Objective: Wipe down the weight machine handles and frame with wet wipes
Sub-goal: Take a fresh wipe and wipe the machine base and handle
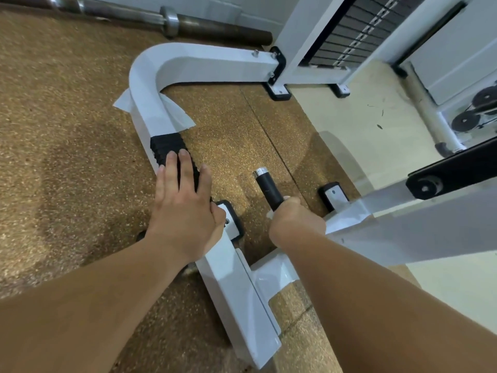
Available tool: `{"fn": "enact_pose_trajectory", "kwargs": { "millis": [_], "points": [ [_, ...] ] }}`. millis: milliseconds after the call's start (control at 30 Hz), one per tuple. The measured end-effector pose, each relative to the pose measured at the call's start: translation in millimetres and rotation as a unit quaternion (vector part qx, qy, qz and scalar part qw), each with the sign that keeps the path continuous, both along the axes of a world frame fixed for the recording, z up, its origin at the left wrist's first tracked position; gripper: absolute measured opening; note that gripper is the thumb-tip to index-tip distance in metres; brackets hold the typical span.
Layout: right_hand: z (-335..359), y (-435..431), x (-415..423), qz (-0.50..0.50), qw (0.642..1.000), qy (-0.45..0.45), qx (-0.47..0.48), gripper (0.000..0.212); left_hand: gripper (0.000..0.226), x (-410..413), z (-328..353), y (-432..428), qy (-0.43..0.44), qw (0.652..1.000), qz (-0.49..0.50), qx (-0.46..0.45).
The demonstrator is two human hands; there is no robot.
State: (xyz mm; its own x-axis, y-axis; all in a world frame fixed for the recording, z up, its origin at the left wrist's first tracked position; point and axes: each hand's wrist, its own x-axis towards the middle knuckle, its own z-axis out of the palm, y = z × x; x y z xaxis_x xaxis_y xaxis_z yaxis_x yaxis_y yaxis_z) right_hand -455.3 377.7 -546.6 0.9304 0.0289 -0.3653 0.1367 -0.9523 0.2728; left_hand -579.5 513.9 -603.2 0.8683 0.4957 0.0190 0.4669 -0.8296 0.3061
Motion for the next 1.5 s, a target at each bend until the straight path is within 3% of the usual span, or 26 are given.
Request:
{"fn": "enact_pose_trajectory", "kwargs": {
  "millis": [133,300,567,633,733,833,900,1033,1133,1233,1500],
  "points": [
    [-4.5,5.0,16.7,-0.102,0.982,0.063,0.146,0.032,0.075,-1.5,-2.9,0.4,-0.007,1.000,0.006,0.001],
    [-17.5,28.8,36.1,-0.128,0.942,0.068,0.304,0.029,0.080,0.3,-2.1,-1.4,-0.008,1.000,0.009,-0.002],
    [-13.9,40.1,47.2,-0.120,0.900,0.112,0.403,0.058,0.077,0.9,-5.8,-1.3,-0.025,1.000,0.003,0.006],
    [-10.0,40.9,44.4,-0.102,0.904,0.127,0.394,0.061,0.076,0.4,-6.0,-1.7,-0.026,1.000,0.000,0.007],
    [-4.0,29.5,32.6,-0.031,0.955,0.116,0.270,0.056,0.078,0.2,-6.2,-0.5,-0.015,1.000,-0.004,0.005],
    [-0.1,7.2,22.9,-0.007,0.987,0.075,0.140,0.032,0.081,0.3,-1.9,0.3,0.004,1.000,-0.005,-0.003],
    [0.0,-0.4,21.1,0.000,0.994,0.070,0.078,0.026,0.083,-0.8,-0.7,1.0,0.003,1.000,-0.002,-0.005],
    [11.3,3.3,22.8,0.015,0.987,0.155,0.029,0.039,0.082,-0.4,1.1,1.2,0.010,1.000,-0.007,-0.009],
    [7.4,2.4,25.6,-0.024,0.987,0.141,0.074,0.038,0.079,0.1,0.9,1.4,0.014,1.000,-0.005,0.000],
    [-3.5,3.7,27.7,-0.062,0.974,0.106,0.191,0.034,0.078,0.4,0.0,0.2,0.021,1.000,-0.002,0.014],
    [-12.9,53.7,43.0,-0.060,0.918,0.075,0.385,0.069,0.068,0.8,-8.2,-0.6,-0.042,0.999,0.000,0.011]
  ]
}}
